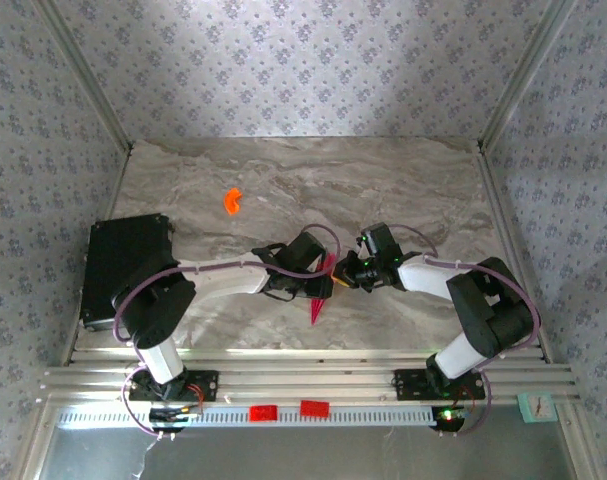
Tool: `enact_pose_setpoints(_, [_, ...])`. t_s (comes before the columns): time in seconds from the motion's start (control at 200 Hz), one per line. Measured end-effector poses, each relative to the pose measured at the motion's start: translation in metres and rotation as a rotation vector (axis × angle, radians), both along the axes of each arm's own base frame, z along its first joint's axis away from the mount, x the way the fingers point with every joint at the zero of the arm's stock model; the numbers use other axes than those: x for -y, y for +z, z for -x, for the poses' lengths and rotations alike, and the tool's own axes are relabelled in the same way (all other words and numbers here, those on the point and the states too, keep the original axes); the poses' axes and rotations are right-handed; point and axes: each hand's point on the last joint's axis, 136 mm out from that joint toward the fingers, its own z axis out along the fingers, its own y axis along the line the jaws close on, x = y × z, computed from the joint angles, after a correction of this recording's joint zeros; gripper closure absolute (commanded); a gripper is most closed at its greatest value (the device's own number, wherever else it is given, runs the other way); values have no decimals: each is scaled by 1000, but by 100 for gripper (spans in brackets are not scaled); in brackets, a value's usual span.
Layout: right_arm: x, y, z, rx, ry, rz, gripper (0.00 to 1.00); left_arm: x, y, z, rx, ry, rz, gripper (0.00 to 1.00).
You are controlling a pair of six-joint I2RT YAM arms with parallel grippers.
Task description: Fold a paper plane with a square sheet of paper (pick it up from the middle)
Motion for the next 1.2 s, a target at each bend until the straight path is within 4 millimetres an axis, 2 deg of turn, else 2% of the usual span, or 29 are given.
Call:
enact_pose_setpoints(0.39, [0, 0, 0, -1, 2, -3, 89, 0, -9, 0, -17, 1, -25, 62])
enact_pose_setpoints(0.62, [0, -1, 1, -4, 1, -1, 89, -2, -10, 0, -15, 1, -34, 72])
enact_pose_setpoints(0.725, [1, -2, 2, -5, 0, -1, 88, -4, -11, 0, -11, 4, -44, 80])
enact_pose_setpoints(0.87, [1, -2, 2, -6, 0, 0, 88, -8, -13, -1, -7, 11, -63, 83])
enact_pose_setpoints(1.199, [1, -2, 1, -4, -1, -1, 88, -4, -15, 1, -2, 2, -73, 81])
